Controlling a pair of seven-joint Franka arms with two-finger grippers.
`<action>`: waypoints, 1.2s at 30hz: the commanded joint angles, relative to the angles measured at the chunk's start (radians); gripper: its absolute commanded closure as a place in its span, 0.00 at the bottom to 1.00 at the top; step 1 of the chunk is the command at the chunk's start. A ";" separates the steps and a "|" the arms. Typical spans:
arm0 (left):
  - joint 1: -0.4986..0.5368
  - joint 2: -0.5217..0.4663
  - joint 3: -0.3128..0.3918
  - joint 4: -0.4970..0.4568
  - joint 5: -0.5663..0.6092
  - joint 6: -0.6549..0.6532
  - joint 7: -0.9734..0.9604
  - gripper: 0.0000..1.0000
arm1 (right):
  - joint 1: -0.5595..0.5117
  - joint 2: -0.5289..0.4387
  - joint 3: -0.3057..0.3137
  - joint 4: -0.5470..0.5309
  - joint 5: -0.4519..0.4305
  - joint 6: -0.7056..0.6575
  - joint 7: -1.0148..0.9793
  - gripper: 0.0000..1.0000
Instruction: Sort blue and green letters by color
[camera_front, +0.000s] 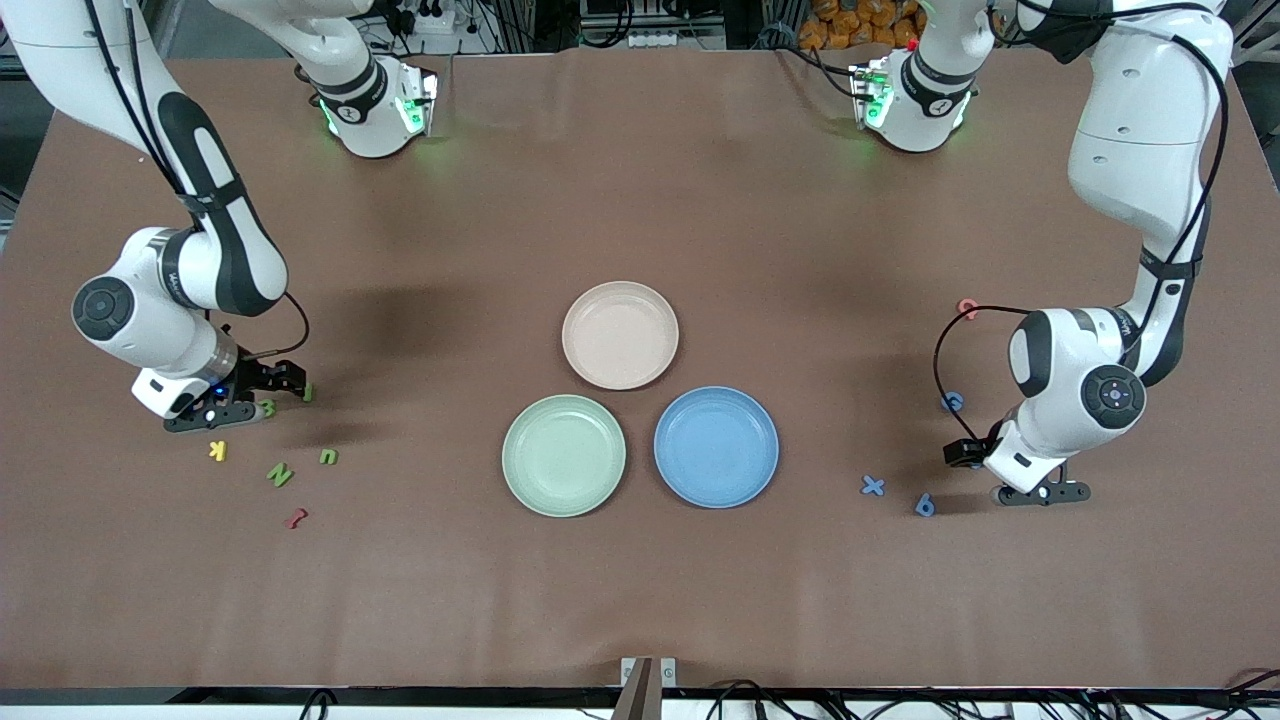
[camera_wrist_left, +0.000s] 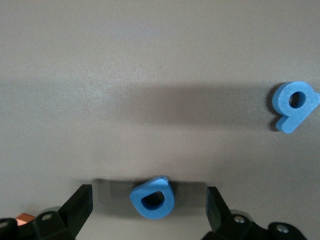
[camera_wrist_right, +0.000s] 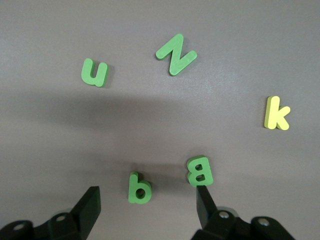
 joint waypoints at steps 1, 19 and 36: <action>-0.002 0.009 0.001 0.009 0.025 -0.015 -0.027 0.00 | -0.004 0.010 0.005 -0.005 0.008 0.015 -0.008 0.18; 0.006 0.006 0.000 -0.002 0.020 -0.015 -0.027 0.58 | 0.021 0.030 0.005 -0.044 0.039 0.079 -0.005 0.21; 0.001 -0.007 -0.002 0.004 0.013 -0.015 -0.107 0.92 | 0.019 0.039 0.005 -0.058 0.039 0.099 -0.005 0.27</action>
